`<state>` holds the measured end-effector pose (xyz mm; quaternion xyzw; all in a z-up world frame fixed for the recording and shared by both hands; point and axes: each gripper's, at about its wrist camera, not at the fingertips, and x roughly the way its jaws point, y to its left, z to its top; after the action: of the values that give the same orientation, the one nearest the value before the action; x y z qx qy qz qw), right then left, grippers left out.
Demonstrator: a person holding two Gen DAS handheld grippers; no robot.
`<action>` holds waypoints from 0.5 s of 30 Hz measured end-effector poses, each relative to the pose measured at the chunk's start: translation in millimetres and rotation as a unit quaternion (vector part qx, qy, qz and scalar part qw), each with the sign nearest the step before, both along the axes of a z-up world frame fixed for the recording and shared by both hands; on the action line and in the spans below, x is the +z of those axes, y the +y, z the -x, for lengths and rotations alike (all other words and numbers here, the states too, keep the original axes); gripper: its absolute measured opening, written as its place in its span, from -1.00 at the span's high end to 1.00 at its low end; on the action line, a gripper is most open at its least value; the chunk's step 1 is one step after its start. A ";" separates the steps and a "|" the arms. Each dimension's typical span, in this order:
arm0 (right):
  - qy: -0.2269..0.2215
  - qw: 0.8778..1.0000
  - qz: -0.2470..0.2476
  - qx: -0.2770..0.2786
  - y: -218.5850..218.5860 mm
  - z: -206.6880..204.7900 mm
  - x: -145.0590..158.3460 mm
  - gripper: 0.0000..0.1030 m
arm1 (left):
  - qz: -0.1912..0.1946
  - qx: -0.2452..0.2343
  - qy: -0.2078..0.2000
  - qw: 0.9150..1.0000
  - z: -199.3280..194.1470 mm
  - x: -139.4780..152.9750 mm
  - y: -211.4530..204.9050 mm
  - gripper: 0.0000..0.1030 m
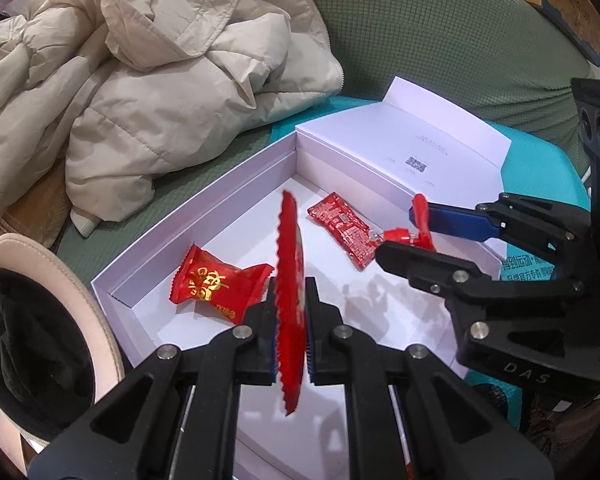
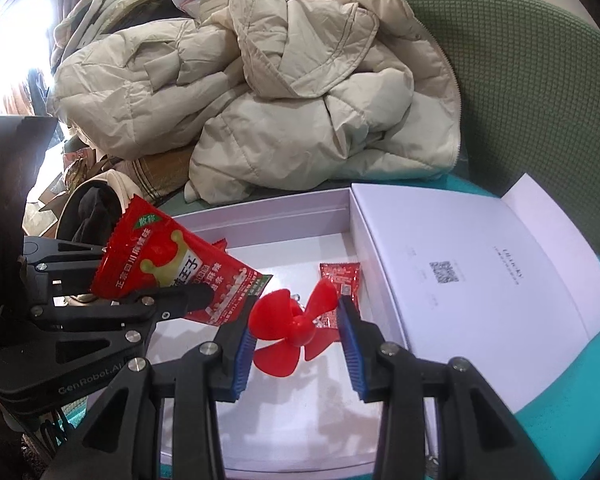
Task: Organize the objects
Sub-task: 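Lower the snack bar and red fan into the box and open both grippers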
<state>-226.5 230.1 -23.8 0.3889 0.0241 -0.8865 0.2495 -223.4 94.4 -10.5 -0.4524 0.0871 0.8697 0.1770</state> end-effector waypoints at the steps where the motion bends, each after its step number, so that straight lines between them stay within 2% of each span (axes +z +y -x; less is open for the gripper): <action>1: -0.003 1.000 0.001 0.000 0.0 0.8 -1.6 0.24 | 0.003 -0.002 -0.005 1.000 0.3 -3.0 1.2 0.82; 5: -0.016 1.000 -0.002 0.001 -1.2 5.0 -9.2 0.24 | -0.001 -0.001 -0.025 1.000 1.5 -15.5 2.1 0.82; 13: -0.043 0.999 -0.014 0.004 -4.5 12.1 -25.9 0.23 | 0.009 -0.004 -0.037 0.999 -3.0 -28.9 5.9 0.82; 15: -0.042 0.999 -0.019 0.003 -4.7 12.3 -26.8 0.23 | 0.011 -0.006 -0.040 0.999 -4.8 -30.4 7.4 0.76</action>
<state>-238.8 225.4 -50.6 0.4307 0.0311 -0.8679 0.2455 -218.6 101.8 -40.9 -0.4881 0.0920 0.8489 0.1805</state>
